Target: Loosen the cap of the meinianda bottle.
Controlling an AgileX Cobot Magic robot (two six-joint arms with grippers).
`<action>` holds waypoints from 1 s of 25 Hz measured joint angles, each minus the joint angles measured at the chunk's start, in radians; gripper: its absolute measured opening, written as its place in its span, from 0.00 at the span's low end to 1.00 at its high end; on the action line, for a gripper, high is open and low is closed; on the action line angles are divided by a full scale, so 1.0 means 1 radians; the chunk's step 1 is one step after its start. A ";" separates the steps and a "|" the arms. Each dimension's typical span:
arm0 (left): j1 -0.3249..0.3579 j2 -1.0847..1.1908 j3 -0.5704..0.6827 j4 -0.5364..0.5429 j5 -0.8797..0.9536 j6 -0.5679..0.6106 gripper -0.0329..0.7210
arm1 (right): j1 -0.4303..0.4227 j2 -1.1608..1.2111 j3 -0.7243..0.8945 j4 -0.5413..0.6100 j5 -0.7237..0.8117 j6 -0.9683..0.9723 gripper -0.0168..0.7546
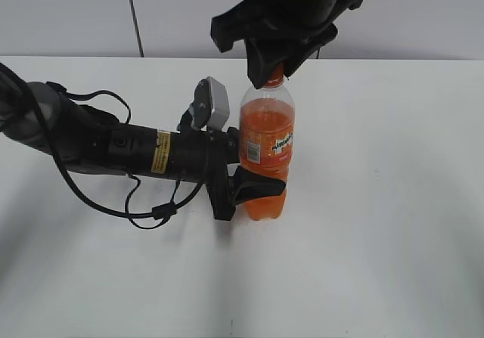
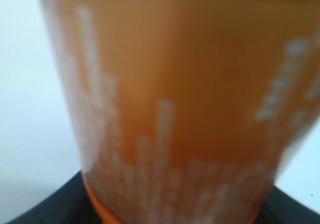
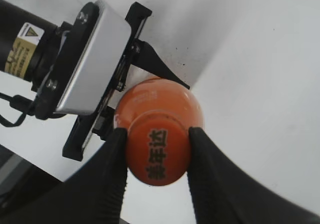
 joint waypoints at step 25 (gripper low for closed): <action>0.002 -0.002 0.000 0.049 -0.016 0.011 0.57 | -0.002 0.000 0.000 0.083 -0.005 -0.862 0.38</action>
